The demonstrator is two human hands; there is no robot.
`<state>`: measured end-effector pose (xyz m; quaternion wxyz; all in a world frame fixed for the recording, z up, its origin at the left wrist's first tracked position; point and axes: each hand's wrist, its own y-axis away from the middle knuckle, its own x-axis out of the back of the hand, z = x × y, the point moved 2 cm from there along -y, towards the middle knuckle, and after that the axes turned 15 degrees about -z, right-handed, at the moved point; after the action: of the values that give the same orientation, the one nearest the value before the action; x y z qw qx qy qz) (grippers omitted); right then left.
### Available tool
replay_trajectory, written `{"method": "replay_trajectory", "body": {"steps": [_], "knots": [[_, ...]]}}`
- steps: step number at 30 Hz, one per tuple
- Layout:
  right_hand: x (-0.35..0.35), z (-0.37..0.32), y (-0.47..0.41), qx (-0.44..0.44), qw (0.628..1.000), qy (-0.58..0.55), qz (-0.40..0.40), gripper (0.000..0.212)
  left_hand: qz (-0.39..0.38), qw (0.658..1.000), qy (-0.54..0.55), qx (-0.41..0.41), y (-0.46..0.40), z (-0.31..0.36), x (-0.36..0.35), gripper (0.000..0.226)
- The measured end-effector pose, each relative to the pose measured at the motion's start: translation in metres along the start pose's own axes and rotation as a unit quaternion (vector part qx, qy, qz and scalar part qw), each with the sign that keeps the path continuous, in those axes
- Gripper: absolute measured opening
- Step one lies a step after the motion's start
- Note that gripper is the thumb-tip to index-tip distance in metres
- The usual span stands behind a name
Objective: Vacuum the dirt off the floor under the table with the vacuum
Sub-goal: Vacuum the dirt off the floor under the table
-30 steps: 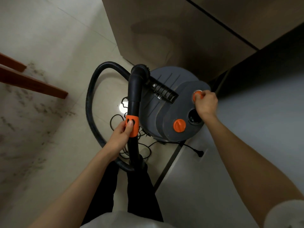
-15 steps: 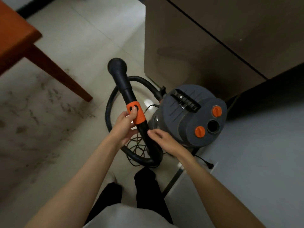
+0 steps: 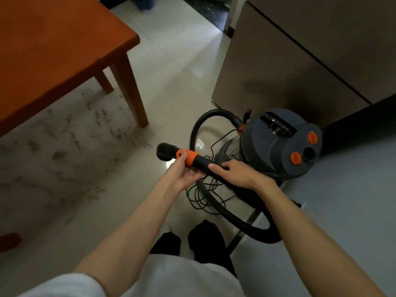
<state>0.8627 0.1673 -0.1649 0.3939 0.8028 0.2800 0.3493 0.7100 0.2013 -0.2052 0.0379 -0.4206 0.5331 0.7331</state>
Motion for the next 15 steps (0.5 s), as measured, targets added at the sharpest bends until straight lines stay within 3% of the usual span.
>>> {"method": "replay_trajectory", "body": {"steps": [7,15], "knots": [[-0.044,-0.020,-0.035,0.018,1.000,-0.003,-0.014,0.053,0.006,0.999,-0.036,-0.041,0.011,0.029,0.047,0.053],[-0.050,-0.038,-0.105,0.031,0.989,-0.084,-0.115,0.050,0.028,0.992,-0.094,-0.081,-0.021,0.074,0.075,0.046]]}}
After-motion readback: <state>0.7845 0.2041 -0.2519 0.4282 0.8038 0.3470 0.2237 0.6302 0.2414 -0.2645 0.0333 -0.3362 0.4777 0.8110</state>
